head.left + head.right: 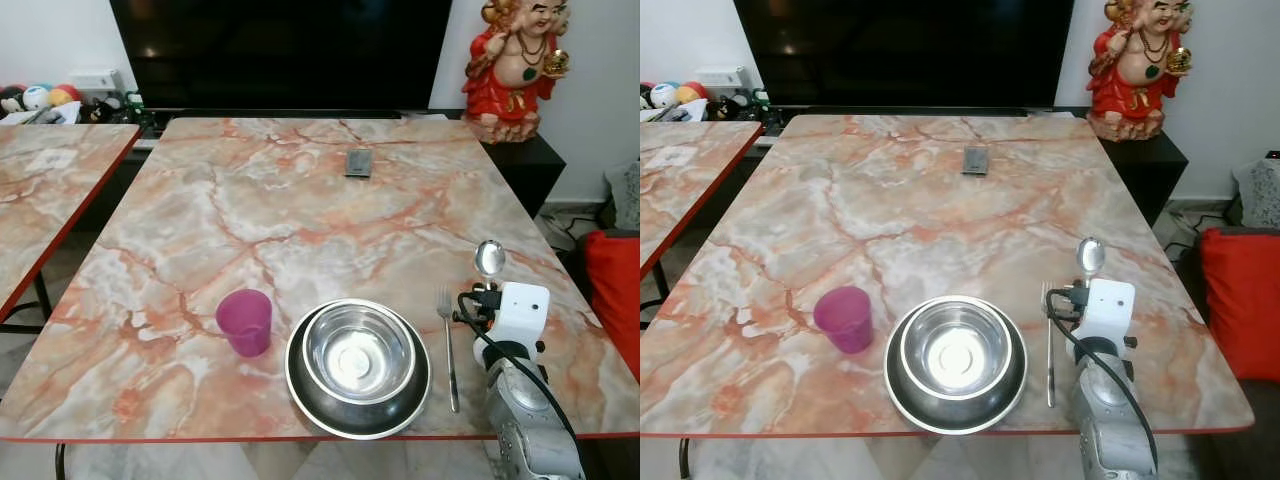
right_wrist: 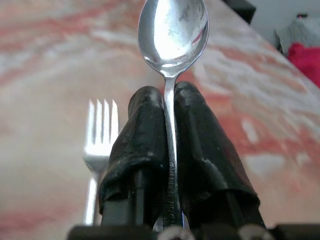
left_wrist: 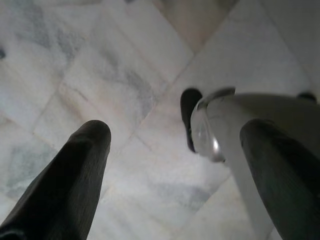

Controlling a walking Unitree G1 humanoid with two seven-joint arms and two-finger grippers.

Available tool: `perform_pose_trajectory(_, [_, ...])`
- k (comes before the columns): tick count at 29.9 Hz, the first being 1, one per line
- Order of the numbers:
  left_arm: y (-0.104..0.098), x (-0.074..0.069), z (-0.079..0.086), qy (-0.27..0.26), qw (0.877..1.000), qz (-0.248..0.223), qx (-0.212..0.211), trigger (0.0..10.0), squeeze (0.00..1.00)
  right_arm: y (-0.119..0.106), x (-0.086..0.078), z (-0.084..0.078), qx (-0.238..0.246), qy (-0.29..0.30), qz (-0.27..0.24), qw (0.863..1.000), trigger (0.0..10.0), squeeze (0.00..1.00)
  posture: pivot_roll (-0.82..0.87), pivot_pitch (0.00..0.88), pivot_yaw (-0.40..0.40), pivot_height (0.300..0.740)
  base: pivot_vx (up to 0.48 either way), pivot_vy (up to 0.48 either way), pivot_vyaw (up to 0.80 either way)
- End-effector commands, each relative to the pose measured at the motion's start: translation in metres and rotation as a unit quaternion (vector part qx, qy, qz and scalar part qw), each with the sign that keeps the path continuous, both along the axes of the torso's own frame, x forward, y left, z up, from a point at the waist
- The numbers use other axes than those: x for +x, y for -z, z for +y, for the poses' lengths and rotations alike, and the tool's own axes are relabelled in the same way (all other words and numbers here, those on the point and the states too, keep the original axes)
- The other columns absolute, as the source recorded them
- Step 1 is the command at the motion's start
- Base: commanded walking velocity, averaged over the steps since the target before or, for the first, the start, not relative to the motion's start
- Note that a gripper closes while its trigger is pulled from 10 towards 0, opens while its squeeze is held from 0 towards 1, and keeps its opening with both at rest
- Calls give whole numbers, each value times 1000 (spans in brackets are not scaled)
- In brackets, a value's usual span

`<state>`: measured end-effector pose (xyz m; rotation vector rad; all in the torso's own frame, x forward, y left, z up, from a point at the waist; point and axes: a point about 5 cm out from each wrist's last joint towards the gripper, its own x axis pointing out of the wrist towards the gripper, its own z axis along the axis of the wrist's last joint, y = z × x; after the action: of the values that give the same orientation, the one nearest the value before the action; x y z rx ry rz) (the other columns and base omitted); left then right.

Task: Setting the table

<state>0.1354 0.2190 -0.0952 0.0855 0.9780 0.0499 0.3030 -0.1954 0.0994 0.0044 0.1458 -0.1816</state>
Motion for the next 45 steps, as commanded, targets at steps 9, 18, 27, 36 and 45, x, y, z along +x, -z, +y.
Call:
perform_pose_trajectory(9, [0, -12, 19, -4, 1000, 24, 3, 10000, 0, 12, -6, -1, -2, 0, 43, 999, 10000, 0, -22, 98, -19, 740, 0, 0, 0])
perform_pose_trajectory(18, [1, -28, 31, -10, 999, 35, 7, 10000, 0, 18, -7, 10, 9, -8, 58, 998, 10000, 0, -20, 90, -19, 740, 0, 0, 0])
perform_pose_trajectory(27, [4, -30, 22, -6, 999, 41, 5, 10000, 0, 23, -14, 14, 13, -3, 71, 997, 10000, 0, -22, 89, -19, 740, 0, 0, 0])
perform_pose_trajectory(36, [5, -25, 14, -2, 999, 38, 4, 10000, 0, 25, -19, 5, 10, 8, 75, 997, 10000, 0, -26, 95, -18, 740, 0, 0, 0])
perform_pose_trajectory(45, [5, -16, 4, 4, 1000, 31, 2, 10000, 0, 26, -19, 2, 13, 8, 68, 998, 10000, 0, -25, 94, -16, 740, 0, 0, 0])
